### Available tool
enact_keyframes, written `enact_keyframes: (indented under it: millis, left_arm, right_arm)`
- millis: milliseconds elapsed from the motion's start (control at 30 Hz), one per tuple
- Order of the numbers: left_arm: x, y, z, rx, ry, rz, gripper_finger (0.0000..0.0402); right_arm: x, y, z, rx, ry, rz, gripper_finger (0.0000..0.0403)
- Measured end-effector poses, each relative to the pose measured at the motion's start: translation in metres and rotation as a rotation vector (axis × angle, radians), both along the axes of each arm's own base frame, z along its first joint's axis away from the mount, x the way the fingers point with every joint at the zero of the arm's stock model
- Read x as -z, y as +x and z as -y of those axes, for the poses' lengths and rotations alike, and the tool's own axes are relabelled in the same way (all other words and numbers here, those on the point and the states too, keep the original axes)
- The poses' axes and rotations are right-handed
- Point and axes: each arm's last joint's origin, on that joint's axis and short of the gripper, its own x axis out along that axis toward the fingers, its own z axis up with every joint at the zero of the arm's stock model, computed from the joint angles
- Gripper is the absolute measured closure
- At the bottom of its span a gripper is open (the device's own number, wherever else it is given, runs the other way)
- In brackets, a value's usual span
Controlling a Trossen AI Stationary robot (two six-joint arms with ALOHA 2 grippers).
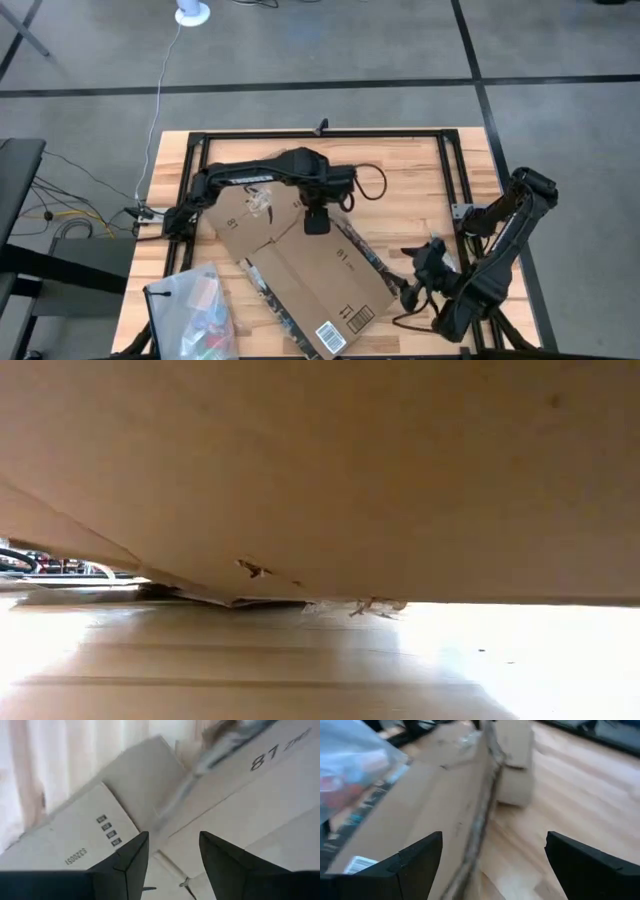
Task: Unpack boxes
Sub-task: Break down the box until it is fully flat
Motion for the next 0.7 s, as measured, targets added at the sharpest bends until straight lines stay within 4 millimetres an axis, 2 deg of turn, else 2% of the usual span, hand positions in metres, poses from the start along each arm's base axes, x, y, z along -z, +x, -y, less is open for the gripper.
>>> enact_keyframes:
  millis: [233,400,467,567,700]
  left_arm:
    - [-0.018,-0.011,0.01,-0.045,0.007,0.047,0.0242]
    - [-0.014,-0.012,0.016,-0.068,0.038,0.023,0.0242]
    - [-0.004,-0.011,0.022,-0.057,0.039,-0.012,0.0242]
    - [0.022,-0.006,0.029,-0.048,0.056,-0.045,0.0243]
    - [0.063,0.002,0.036,-0.069,0.072,-0.055,0.0243]
  right_arm:
    - [0.021,0.041,0.012,-0.12,-0.01,-0.066,0.007]
    - [0.057,0.046,0.041,-0.011,-0.002,-0.146,0.007]
    - [0.076,0.045,0.048,-0.006,0.042,-0.183,0.007]
    - [0.102,0.047,0.052,-0.041,0.135,-0.161,0.007]
    - [0.111,0.055,0.047,-0.131,0.183,-0.064,0.007]
